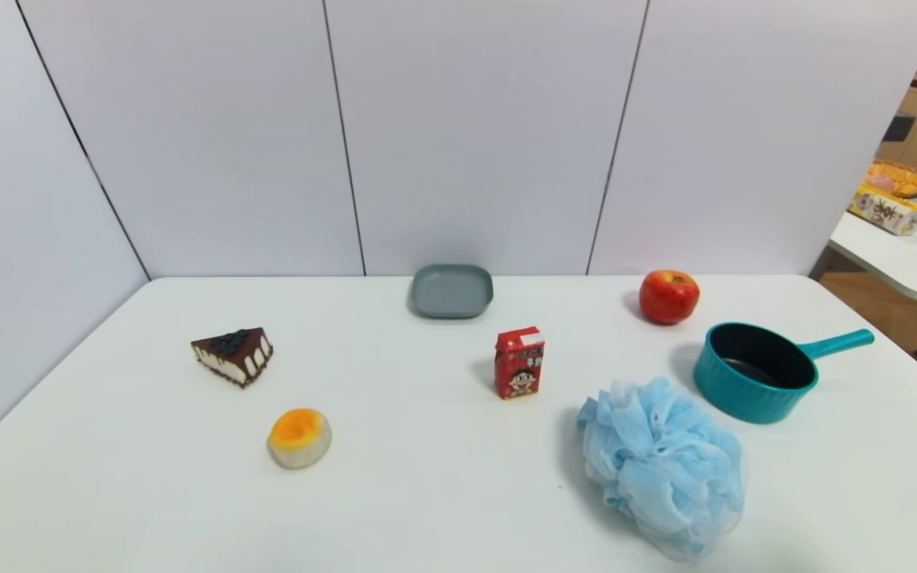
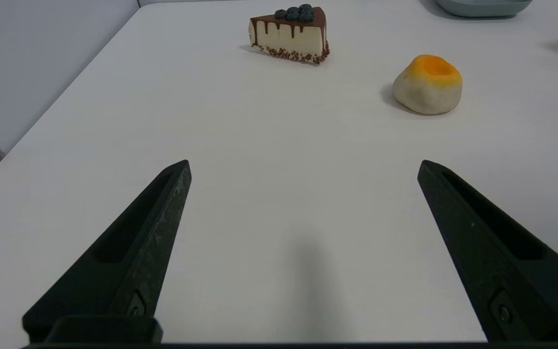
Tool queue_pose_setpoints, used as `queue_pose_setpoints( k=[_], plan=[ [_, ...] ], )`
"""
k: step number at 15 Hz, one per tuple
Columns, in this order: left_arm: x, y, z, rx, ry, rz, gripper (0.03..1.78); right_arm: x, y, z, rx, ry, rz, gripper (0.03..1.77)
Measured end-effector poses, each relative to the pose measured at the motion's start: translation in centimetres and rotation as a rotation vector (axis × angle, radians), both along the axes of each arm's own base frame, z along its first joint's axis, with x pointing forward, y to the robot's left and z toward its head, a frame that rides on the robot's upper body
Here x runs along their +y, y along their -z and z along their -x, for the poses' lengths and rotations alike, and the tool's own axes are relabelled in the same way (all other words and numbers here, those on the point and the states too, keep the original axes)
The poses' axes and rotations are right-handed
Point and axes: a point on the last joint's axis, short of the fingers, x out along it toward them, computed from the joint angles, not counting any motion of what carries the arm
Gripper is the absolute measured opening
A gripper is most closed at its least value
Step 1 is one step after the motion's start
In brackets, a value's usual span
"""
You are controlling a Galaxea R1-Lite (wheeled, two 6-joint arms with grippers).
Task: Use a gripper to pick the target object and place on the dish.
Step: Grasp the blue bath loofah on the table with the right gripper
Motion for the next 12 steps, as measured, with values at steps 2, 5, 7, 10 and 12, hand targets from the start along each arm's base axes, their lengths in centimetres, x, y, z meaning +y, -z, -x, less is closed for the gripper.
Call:
queue_pose_setpoints(
  k=[2,5,7,10,12],
  plan=[
    [0.0,0.0,0.0,0.0,0.0,0.0,1.69,1.1,-2.9,-3.6,0.073,-0.053,0.004,1.71],
    [0.0,0.0,0.0,0.0,0.0,-0.001,1.69,3.5,-5.8,-9.2,0.218,-0.107,0.022,1.71],
    [0.0,0.0,0.0,0.0,0.0,0.0,1.69,5.2,-6.7,-12.6,0.324,-0.133,0.045,1.71],
    [0.0,0.0,0.0,0.0,0.0,0.0,1.69,7.4,-6.2,-15.9,0.504,-0.155,0.084,1.71],
    [0.0,0.0,0.0,0.0,0.0,0.0,1.69,8.8,-5.0,-17.5,0.622,-0.152,0.101,1.71]
  ],
)
